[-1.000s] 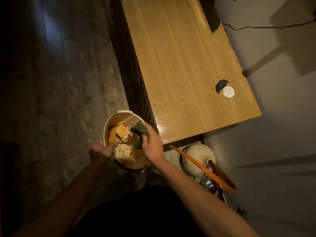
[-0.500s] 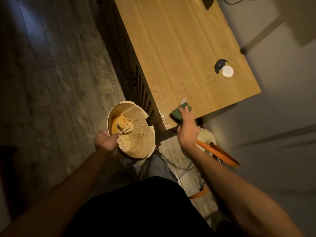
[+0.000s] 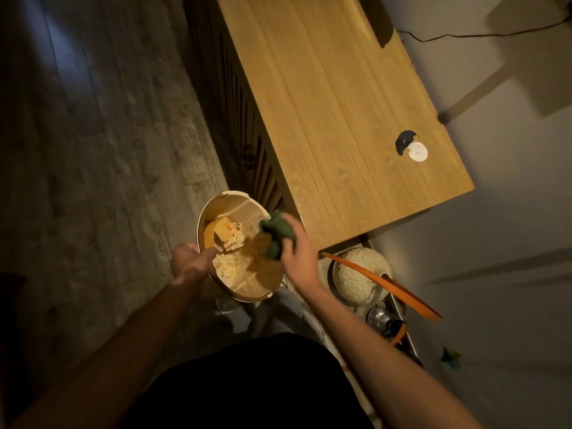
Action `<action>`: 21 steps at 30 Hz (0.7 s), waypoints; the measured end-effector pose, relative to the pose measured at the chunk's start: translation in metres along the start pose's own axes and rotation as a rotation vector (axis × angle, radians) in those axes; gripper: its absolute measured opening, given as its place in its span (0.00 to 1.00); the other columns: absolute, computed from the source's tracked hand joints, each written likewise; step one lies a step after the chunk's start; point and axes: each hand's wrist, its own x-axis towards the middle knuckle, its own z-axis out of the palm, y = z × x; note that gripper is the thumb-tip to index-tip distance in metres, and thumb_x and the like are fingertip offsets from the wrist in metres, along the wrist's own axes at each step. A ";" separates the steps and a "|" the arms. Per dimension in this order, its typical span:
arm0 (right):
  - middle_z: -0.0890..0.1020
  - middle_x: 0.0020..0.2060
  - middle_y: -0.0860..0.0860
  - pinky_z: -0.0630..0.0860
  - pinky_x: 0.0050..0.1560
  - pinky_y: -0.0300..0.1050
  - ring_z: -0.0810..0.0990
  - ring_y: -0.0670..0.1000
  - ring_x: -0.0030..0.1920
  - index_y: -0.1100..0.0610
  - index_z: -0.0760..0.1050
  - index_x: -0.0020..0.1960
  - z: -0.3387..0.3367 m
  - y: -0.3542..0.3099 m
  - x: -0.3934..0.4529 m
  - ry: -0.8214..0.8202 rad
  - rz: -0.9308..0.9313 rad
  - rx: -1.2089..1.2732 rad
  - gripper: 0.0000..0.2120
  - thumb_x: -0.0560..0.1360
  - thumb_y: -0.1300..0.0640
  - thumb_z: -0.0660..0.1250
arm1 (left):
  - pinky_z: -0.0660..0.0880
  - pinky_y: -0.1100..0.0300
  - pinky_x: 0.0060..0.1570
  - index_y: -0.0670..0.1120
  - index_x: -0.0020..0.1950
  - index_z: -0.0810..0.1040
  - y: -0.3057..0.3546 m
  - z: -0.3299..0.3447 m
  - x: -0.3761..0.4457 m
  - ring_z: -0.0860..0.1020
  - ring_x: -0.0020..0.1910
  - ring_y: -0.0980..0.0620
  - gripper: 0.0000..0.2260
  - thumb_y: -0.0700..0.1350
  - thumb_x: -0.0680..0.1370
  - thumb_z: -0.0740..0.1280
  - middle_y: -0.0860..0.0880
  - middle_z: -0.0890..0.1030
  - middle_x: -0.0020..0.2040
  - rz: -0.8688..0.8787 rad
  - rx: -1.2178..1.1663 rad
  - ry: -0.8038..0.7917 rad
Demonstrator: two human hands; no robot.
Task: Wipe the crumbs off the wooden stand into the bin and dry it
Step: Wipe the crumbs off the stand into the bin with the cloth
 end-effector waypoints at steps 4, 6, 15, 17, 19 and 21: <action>0.77 0.67 0.50 0.69 0.67 0.43 0.72 0.42 0.63 0.52 0.68 0.76 -0.078 0.011 0.083 0.334 0.067 -0.092 0.24 0.82 0.64 0.59 | 0.74 0.55 0.39 0.38 0.52 0.80 0.009 -0.004 0.004 0.80 0.47 0.41 0.15 0.47 0.72 0.76 0.41 0.82 0.48 0.033 0.013 0.033; 0.77 0.68 0.51 0.70 0.68 0.48 0.73 0.47 0.65 0.49 0.66 0.76 -0.114 0.027 0.127 0.414 0.194 -0.158 0.24 0.82 0.63 0.58 | 0.73 0.56 0.37 0.41 0.50 0.78 0.015 -0.008 0.010 0.79 0.46 0.43 0.13 0.47 0.72 0.76 0.42 0.81 0.47 -0.019 0.001 0.053; 0.65 0.78 0.51 0.72 0.67 0.58 0.66 0.56 0.76 0.46 0.66 0.76 -0.036 0.017 0.110 0.292 0.251 -0.490 0.34 0.76 0.69 0.65 | 0.79 0.55 0.42 0.41 0.48 0.78 0.033 -0.016 0.024 0.80 0.47 0.42 0.13 0.47 0.72 0.76 0.42 0.81 0.46 -0.063 -0.029 0.047; 0.65 0.78 0.50 0.76 0.60 0.47 0.67 0.54 0.75 0.44 0.66 0.76 0.008 -0.007 0.083 0.176 0.104 -0.503 0.34 0.75 0.68 0.67 | 0.72 0.61 0.34 0.39 0.48 0.80 0.039 -0.016 0.022 0.80 0.46 0.42 0.13 0.47 0.72 0.75 0.42 0.82 0.44 -0.015 -0.040 0.020; 0.73 0.74 0.50 0.75 0.62 0.46 0.73 0.53 0.71 0.44 0.69 0.74 0.044 -0.030 0.069 -0.034 0.054 -0.358 0.30 0.77 0.66 0.65 | 0.70 0.60 0.36 0.38 0.48 0.81 0.045 -0.020 0.023 0.81 0.45 0.42 0.14 0.48 0.71 0.75 0.42 0.83 0.45 -0.012 -0.050 0.013; 0.78 0.68 0.53 0.70 0.70 0.48 0.76 0.55 0.68 0.48 0.72 0.73 0.071 -0.049 0.062 -0.210 0.043 -0.251 0.26 0.78 0.67 0.62 | 0.71 0.58 0.40 0.39 0.48 0.81 0.051 -0.027 0.026 0.80 0.44 0.44 0.14 0.47 0.70 0.76 0.41 0.83 0.45 -0.037 -0.083 0.020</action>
